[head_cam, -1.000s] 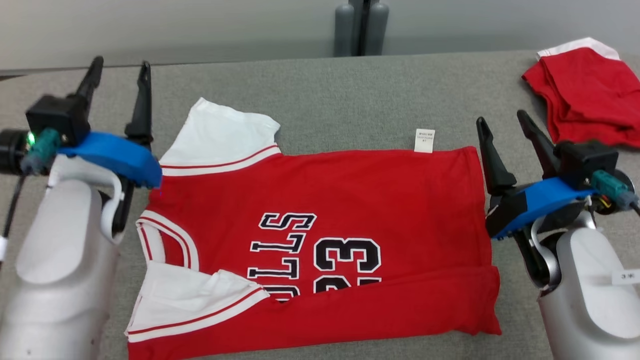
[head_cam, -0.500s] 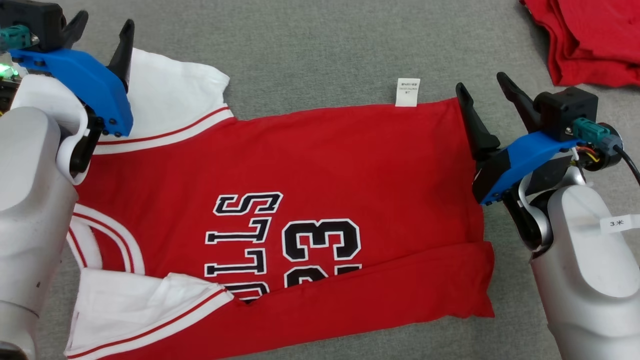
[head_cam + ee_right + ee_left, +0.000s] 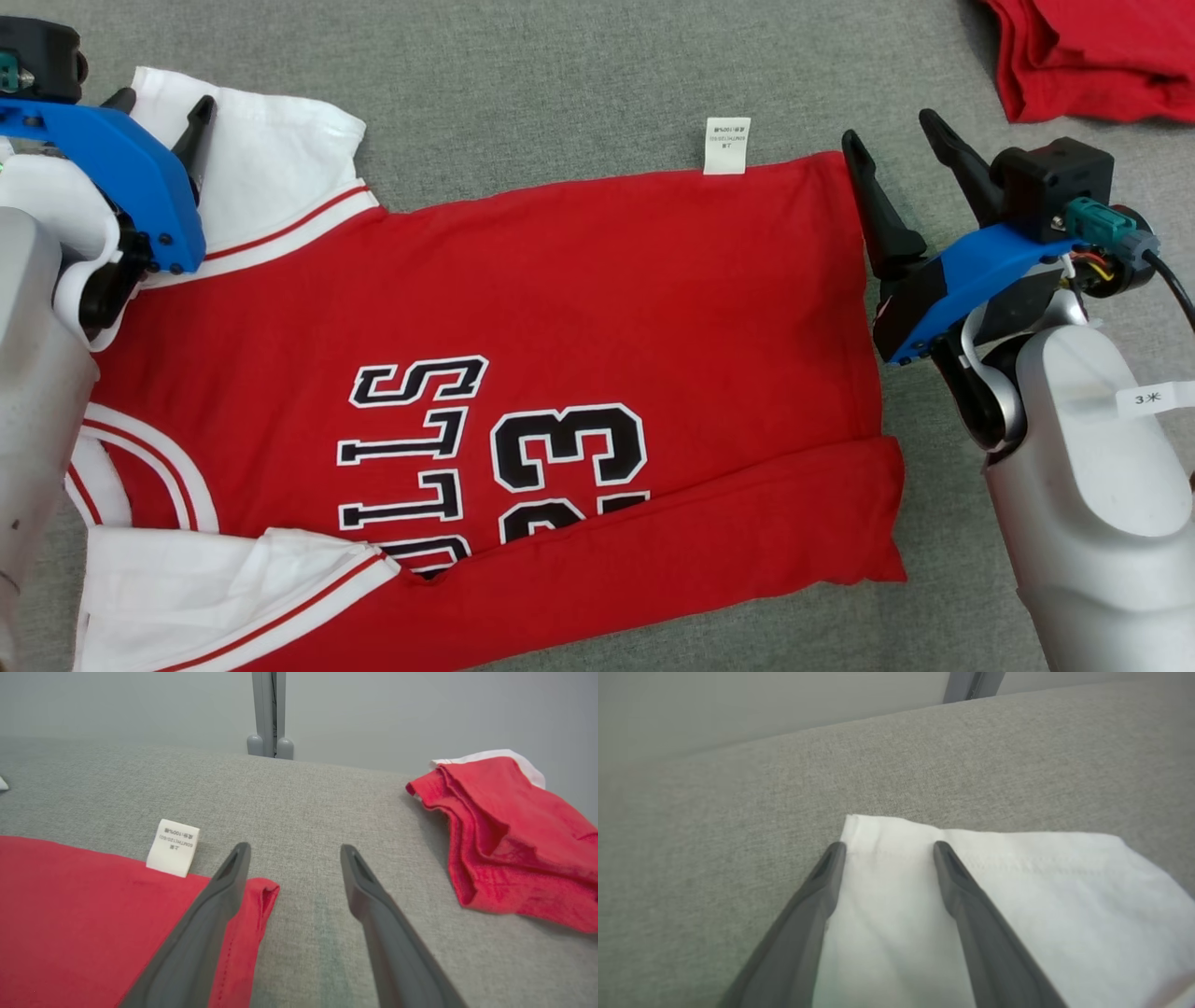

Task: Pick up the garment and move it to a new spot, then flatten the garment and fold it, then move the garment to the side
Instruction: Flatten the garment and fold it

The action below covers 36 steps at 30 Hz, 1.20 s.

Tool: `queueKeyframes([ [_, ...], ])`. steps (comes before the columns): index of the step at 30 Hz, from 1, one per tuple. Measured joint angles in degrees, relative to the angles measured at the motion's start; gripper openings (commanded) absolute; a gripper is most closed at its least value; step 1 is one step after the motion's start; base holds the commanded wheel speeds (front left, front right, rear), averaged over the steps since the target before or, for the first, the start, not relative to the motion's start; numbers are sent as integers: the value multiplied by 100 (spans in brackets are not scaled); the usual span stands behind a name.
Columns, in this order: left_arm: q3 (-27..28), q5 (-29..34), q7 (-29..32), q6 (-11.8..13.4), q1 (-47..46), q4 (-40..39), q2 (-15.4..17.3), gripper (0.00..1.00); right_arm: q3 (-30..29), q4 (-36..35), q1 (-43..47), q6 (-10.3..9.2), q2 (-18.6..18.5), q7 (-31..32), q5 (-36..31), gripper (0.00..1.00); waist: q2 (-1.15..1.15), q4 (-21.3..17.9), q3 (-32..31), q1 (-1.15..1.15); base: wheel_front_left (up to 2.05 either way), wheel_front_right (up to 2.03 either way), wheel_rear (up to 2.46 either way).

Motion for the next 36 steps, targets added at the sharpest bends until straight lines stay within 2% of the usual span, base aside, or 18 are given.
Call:
queueKeyframes([
  [9, -414, 115, -268, -8, -290, 379, 126, 100, 103, 62, -70, 0, 12, 32, 27, 100, 0, -33, 62, 0, 0, 0, 0],
  [16, -467, -371, -73, -4, -366, 528, 15, 100, 169, 148, -90, 0, 5, 51, 99, 100, 0, -73, 92, 0, 0, 0, 0],
  [17, -478, -441, -20, -4, -373, 523, 7, 84, 186, 167, -96, 0, 5, 71, 127, 100, 0, -77, 88, -1, 0, 0, 0],
  [18, -491, -491, -7, -3, -377, 524, 9, 44, 209, 189, -110, 0, 5, 115, 159, 100, 0, -80, 84, -1, 0, 0, 0],
  [19, -538, -504, -9, -3, -380, 523, 21, 0, 242, 205, -123, 0, 2, 170, 189, 100, 0, -81, 81, -1, 0, 0, 0],
  [36, -1180, -726, -812, -7, -481, 115, -93, 0, 452, 813, -372, 0, -116, 800, 528, 100, 0, 288, 23, -1, 0, 0, 0],
])
